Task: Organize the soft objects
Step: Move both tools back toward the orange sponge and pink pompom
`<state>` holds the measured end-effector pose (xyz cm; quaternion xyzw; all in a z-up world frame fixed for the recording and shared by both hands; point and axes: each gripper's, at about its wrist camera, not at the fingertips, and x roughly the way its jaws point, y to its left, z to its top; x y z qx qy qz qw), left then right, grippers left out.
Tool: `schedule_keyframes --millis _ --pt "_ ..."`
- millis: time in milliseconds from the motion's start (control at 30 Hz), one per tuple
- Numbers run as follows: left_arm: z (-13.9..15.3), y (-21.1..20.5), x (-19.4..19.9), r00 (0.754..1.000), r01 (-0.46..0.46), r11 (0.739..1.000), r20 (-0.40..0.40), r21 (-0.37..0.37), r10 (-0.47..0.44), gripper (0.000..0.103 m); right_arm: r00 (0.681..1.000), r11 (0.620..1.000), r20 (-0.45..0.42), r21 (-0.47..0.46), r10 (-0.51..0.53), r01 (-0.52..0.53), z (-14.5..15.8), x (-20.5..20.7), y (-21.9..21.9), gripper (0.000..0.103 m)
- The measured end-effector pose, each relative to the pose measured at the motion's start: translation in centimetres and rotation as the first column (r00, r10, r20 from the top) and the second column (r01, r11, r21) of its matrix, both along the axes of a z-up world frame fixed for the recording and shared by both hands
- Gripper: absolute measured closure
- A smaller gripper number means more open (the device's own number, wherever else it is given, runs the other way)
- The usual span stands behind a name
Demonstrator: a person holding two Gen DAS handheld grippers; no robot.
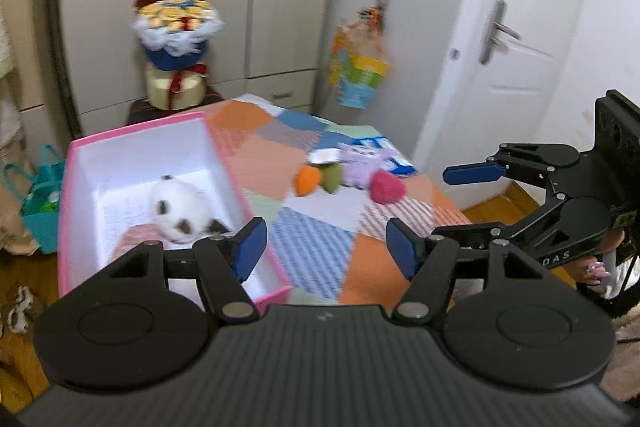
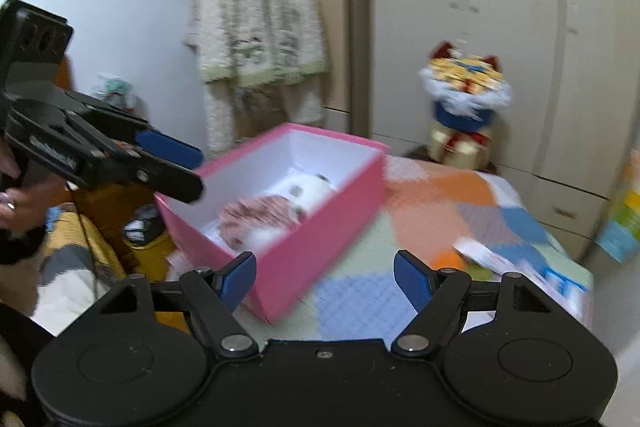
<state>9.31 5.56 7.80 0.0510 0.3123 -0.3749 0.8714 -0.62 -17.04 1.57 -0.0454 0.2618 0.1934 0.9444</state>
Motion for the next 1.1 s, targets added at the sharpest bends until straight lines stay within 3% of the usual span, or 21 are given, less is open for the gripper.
schedule_keyframes --millis 200,433,667,867,967,1100 --pt "-1.2 -4.7 -0.5 0.998 0.063 0.998 -0.010 0.031 -0.063 0.038 0.995 0.996 -0.028 -0.013 -0.093 0.092 -1.4 -2.2 -4.2 0.023" --pt "-4.0 -9.5 1.0 0.996 0.059 0.998 -0.070 0.034 -0.057 0.038 0.989 0.991 -0.055 0.005 -0.137 0.137 -3.8 -1.4 -8.5 0.023" --pt "-6.3 -12.8 3.7 0.997 -0.070 0.995 -0.014 0.066 0.071 0.038 0.989 0.990 -0.030 0.013 -0.143 0.143 -6.4 1.4 -11.2 0.023" --pt "-8.4 -15.2 6.7 0.980 -0.194 0.978 0.049 0.078 0.190 0.039 0.988 0.988 -0.032 0.019 -0.152 0.152 -9.1 5.1 -12.3 0.023" --pt "-9.4 -16.2 7.5 0.964 -0.244 0.967 0.123 0.071 0.234 0.039 0.986 0.986 -0.022 -0.018 -0.165 0.164 -10.7 6.8 -12.3 0.023" --pt "-10.7 -17.9 9.2 0.960 -0.261 0.962 0.131 0.084 0.249 0.039 0.986 0.981 0.021 -0.099 -0.163 0.164 -12.1 8.3 -11.7 0.023"
